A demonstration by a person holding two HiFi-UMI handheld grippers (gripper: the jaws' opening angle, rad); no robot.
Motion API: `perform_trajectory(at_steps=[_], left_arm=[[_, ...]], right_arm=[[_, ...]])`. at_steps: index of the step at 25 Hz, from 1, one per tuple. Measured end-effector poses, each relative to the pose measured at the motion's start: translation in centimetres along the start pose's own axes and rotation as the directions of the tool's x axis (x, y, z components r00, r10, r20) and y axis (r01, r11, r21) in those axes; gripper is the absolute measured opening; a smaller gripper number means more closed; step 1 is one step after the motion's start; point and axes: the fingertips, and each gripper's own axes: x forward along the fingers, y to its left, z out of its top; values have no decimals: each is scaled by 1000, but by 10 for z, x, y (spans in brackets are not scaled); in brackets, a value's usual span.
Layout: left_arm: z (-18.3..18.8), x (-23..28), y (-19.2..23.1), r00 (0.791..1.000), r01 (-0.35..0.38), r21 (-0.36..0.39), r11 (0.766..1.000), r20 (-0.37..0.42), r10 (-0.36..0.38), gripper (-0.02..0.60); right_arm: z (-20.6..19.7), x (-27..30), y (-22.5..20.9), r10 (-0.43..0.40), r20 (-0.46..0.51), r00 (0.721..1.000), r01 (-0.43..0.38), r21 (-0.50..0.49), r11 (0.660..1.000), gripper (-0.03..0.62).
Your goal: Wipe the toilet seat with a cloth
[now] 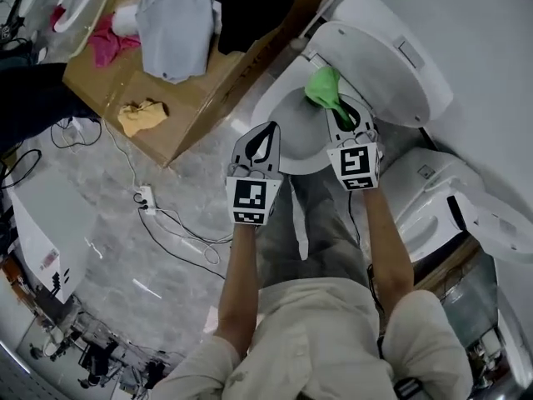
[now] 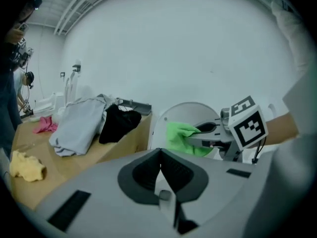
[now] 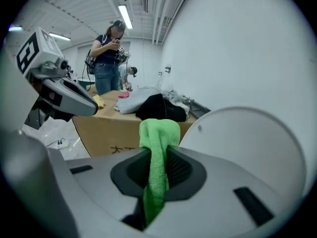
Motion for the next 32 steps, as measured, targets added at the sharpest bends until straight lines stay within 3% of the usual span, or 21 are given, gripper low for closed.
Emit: perform_trajectory(at_steps=[6,12,21,32], left_arm=[[66,-43,-21,998,10,45,999,54,-12,12],[116,-74,-49,995,28,123,992,91,-40,12],[155,-113,-80,990,-4,178,984,140,-22,12],[183,-129,-100,983,-40,217,975,181,0,12]], right_arm=[[71,-75,-10,-7,91,996,6,9,1000,43],[114,-140,-18,-19,161,987,11,55,998,46],[146,-212,-29,-7,256,967,-16,87,996,43],[165,-238,-45,4,306,952,-24,61,998,43]])
